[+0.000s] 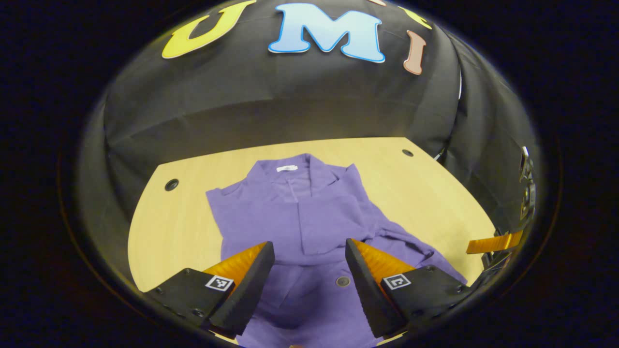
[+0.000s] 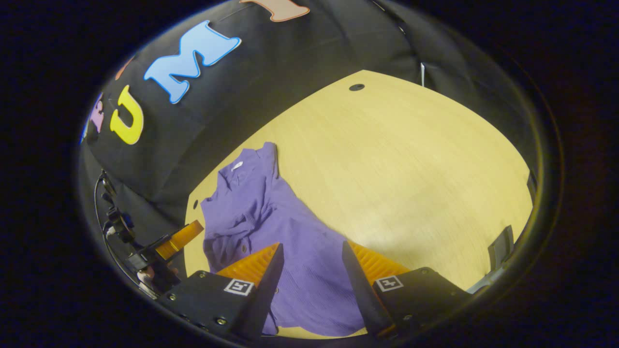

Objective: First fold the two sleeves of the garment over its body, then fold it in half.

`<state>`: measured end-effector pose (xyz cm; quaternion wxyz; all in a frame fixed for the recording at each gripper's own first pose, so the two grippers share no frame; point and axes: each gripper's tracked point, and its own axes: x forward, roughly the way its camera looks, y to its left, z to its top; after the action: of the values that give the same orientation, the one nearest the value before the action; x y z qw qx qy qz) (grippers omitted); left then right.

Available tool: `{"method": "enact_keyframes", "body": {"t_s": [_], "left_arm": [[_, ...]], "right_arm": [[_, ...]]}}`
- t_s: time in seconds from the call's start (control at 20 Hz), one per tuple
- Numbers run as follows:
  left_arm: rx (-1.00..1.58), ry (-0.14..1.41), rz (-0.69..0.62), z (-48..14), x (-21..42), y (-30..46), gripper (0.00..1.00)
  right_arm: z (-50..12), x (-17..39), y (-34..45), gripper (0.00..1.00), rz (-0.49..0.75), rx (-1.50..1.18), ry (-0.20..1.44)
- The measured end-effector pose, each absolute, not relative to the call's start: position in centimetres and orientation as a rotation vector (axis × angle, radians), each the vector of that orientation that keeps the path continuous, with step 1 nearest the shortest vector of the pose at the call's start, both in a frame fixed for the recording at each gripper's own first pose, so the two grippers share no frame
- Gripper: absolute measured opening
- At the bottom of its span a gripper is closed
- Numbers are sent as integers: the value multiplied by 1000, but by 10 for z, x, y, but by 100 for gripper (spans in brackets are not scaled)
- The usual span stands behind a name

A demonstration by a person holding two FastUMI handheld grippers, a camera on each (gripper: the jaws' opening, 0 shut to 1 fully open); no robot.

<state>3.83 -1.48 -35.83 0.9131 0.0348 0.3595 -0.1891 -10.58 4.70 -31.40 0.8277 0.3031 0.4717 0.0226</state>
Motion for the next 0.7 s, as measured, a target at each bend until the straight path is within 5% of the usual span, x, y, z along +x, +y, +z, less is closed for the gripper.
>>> {"method": "enact_keyframes", "body": {"t_s": [0.7], "left_arm": [[85,930,-294,-418,-96,76,99]], "right_arm": [[-352,-175,49,77,120,418,1256]]}}
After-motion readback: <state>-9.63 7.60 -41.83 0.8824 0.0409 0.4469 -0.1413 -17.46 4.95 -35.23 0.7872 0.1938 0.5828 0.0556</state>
